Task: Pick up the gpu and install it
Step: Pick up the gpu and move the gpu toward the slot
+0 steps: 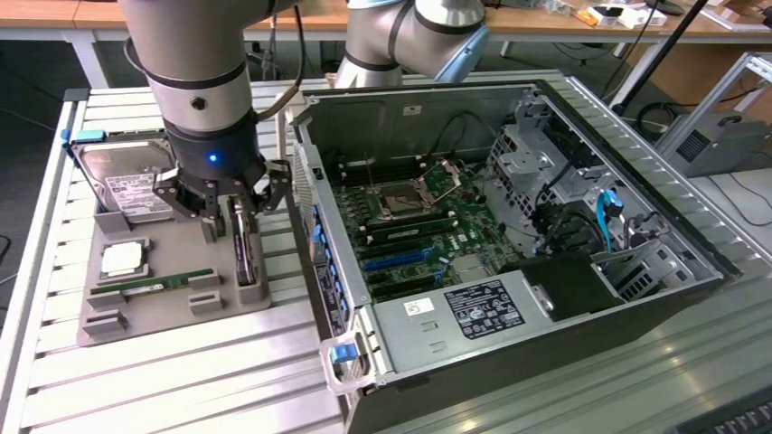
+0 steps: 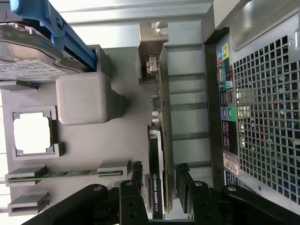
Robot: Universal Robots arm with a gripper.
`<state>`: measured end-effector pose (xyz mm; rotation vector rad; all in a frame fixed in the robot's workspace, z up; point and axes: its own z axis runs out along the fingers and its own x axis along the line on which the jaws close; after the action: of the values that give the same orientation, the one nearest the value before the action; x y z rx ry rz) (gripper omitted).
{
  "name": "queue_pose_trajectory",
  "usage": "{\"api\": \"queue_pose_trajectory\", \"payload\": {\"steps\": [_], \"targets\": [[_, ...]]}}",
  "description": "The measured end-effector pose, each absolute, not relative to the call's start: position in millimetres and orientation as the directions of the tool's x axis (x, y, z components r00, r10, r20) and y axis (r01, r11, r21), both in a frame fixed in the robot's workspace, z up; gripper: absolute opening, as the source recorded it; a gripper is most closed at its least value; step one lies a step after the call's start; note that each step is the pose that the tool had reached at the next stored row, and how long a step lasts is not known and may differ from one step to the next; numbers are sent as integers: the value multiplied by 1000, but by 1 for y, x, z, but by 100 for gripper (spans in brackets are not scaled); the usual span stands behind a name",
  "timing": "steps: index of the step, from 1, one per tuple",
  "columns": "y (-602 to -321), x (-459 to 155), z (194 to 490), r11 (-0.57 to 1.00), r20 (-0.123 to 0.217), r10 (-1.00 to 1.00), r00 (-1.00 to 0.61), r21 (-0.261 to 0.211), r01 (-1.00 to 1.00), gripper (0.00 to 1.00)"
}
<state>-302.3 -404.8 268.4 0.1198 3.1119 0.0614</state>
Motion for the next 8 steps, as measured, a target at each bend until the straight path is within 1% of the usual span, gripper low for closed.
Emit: {"api": "queue_pose_trajectory", "payload": {"steps": [8], "targets": [[-404, -302, 264, 996, -25, 80, -997, 40, 78, 42]]}}
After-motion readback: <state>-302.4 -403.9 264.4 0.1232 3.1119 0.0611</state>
